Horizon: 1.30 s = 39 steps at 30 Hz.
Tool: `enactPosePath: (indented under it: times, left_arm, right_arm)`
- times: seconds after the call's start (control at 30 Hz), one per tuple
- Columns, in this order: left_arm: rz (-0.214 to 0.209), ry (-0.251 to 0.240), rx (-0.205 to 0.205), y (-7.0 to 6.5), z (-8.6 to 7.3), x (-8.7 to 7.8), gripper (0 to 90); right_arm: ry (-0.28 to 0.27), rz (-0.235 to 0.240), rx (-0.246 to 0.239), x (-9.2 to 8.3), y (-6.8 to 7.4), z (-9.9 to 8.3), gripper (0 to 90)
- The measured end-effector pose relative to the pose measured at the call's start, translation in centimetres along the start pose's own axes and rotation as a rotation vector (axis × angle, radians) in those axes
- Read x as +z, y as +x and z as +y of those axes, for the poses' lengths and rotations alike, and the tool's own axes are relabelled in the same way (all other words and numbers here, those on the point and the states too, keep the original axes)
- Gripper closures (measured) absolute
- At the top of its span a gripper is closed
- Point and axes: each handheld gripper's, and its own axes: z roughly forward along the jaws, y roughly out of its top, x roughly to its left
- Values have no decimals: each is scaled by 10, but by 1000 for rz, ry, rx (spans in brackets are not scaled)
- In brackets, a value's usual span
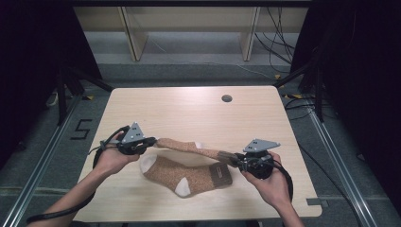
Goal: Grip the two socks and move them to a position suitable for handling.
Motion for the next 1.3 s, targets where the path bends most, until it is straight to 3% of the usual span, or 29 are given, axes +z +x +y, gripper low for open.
enactPosePath:
  times: [0.13, 0.23, 0.27, 0.3, 0.37, 0.63, 0.67, 0.73, 0.8, 0.83, 0.87, 0.9, 0.97, 1.0, 1.07, 1.1, 1.3]
  left_arm:
    - [-17, 2, -13, -5, -7, -11, 860]
    - [-32, 14, -17, -8, -11, -19, 860]
    - [-36, 16, -21, -10, -13, -22, 860]
    - [-42, 25, -17, -12, -15, -26, 859]
    - [-58, 30, -29, -17, -19, -39, 859]
    - [-94, 42, -35, -22, -20, -64, 856]
    - [-111, 56, -45, -20, -20, -62, 856]
    - [-118, 65, -58, -18, -21, -59, 854]
    - [-122, 88, -67, -14, -22, -48, 853]
    - [-128, 106, -69, -11, -23, -35, 853]
    - [-128, 106, -69, -11, -23, -35, 853]
    - [-121, 114, -71, -9, -23, -29, 853]
    - [-112, 124, -74, -1, -19, -15, 851]
    - [-112, 124, -74, -1, -19, -15, 849]
    - [-98, 130, -77, 5, -16, -7, 846]
    - [-89, 124, -80, 8, -15, -3, 838]
    - [-30, 125, -104, 21, -13, 24, 824]
  right_arm:
    - [-5, 23, 14, -4, 4, -1, 756]
    - [1, 54, 61, -5, 8, -4, 756]
    - [1, 67, 46, -6, 7, -5, 756]
    - [9, 94, 89, -8, 11, -6, 756]
    - [-5, 112, 70, -11, 13, -6, 756]
    - [23, 184, 116, -20, 22, 2, 754]
    - [26, 188, 110, -19, 20, 2, 753]
    - [50, 204, 158, -14, 17, 1, 748]
    - [51, 208, 168, -10, 13, 0, 746]
    - [79, 201, 205, -2, 8, -2, 743]
    - [93, 192, 209, 2, 6, -3, 743]
    - [90, 198, 220, 6, 3, -4, 742]
    - [66, 164, 222, 11, -2, -4, 736]
    - [88, 157, 228, 12, -4, -3, 734]
    - [81, 147, 232, 14, -7, -2, 731]
    - [91, 133, 256, 18, -11, -1, 724]
    - [60, 85, 255, 32, -21, 0, 714]
